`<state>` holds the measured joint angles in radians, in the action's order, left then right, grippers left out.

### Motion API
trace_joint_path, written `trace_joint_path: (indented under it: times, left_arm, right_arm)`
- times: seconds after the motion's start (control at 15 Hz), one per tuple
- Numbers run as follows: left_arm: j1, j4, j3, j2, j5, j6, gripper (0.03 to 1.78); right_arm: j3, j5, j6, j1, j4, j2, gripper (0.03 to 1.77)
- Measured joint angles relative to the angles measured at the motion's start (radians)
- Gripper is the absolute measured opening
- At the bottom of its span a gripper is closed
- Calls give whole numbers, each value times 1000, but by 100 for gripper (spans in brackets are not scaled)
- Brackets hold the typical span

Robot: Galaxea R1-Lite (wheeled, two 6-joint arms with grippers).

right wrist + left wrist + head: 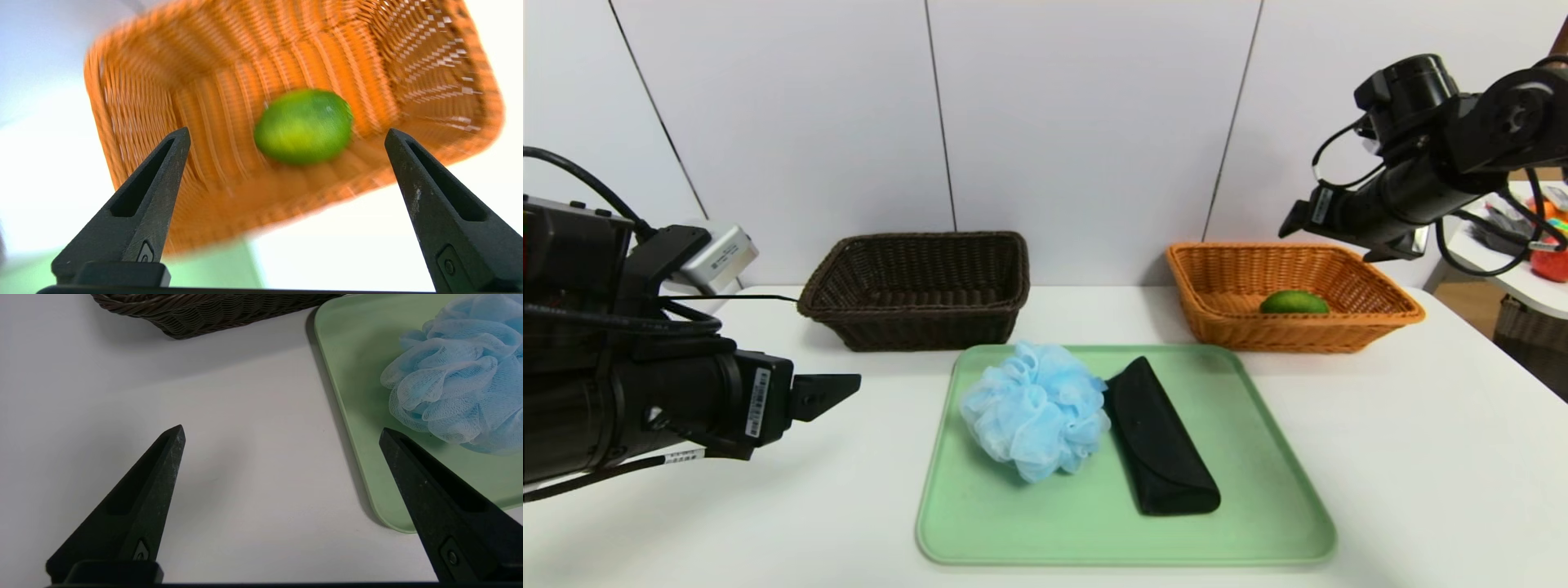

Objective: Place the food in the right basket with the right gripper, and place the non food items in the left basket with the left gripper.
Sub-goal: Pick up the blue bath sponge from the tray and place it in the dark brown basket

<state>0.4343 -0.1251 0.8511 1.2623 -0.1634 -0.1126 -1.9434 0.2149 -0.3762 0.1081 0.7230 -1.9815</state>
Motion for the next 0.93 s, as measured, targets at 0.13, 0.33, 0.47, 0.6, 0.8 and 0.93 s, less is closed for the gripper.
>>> trace_joint_path:
  times: [0.13, 0.33, 0.47, 0.6, 0.8, 0.93]
  left_arm:
    - [0, 0, 0, -6, -3, 1, 169]
    - [10, -1, -3, -19, -3, 3, 169]
    - [36, -1, -6, -24, -4, 3, 169]
    - [79, -4, -6, -26, -26, 5, 169]
    - [146, -2, -4, -3, -66, 22, 169]
    - [194, 2, 5, 22, -67, 26, 169]
  right_arm:
    - [38, 0, 129, 11, 29, 71, 166]
    - [143, -11, 303, 30, 34, 191, 168]
    - [212, -40, 378, 40, 35, 258, 168]
    - [272, -52, 446, 43, 37, 315, 169]
    - [340, -48, 472, 72, 38, 384, 169]
    - [407, -44, 470, 98, 33, 431, 169]
